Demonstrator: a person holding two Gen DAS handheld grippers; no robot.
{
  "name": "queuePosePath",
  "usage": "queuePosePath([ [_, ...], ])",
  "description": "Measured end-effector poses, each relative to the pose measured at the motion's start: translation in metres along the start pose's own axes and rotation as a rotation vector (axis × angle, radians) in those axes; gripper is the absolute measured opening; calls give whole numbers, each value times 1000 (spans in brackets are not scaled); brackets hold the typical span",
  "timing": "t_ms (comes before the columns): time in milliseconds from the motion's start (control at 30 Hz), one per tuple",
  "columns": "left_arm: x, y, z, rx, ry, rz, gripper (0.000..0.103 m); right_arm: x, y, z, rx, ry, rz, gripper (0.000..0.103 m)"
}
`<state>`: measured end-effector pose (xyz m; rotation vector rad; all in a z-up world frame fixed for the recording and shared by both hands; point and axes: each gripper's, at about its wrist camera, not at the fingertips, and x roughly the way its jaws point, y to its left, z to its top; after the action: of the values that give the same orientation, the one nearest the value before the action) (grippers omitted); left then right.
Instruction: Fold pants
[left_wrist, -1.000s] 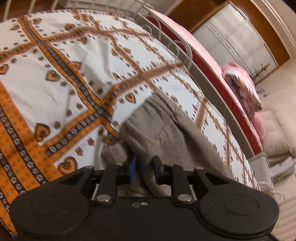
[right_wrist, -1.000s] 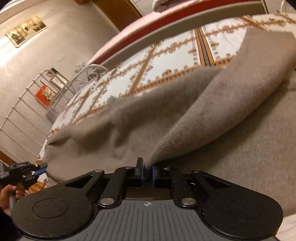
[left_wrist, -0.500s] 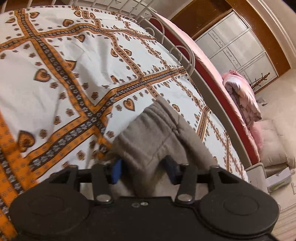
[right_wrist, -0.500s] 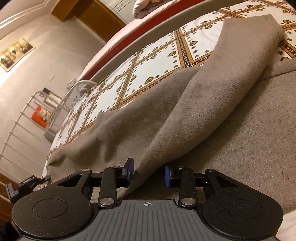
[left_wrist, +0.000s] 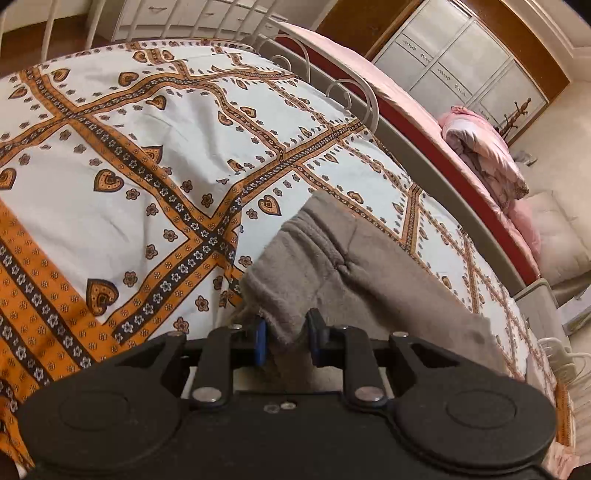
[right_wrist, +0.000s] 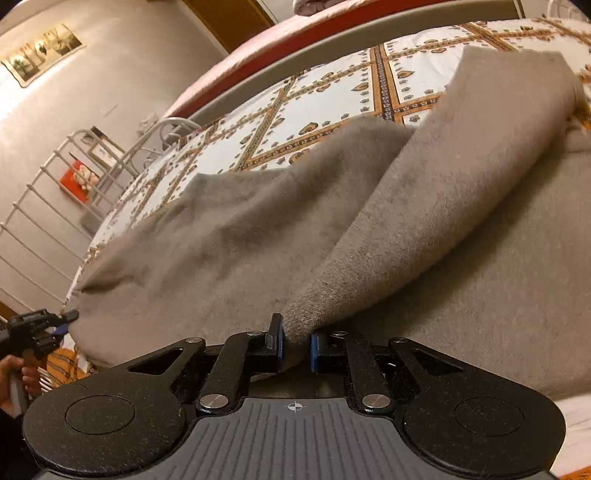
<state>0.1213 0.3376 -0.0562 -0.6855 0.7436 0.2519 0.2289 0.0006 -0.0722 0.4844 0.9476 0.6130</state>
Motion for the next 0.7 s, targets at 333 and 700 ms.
queuePosePath([
  [333, -10, -25, -4, 126, -38, 95, 20, -7, -4, 0, 22, 16, 13, 21],
  [700, -15, -99, -28, 355, -104, 157, 33, -55, 8, 38, 3, -163, -162, 43],
])
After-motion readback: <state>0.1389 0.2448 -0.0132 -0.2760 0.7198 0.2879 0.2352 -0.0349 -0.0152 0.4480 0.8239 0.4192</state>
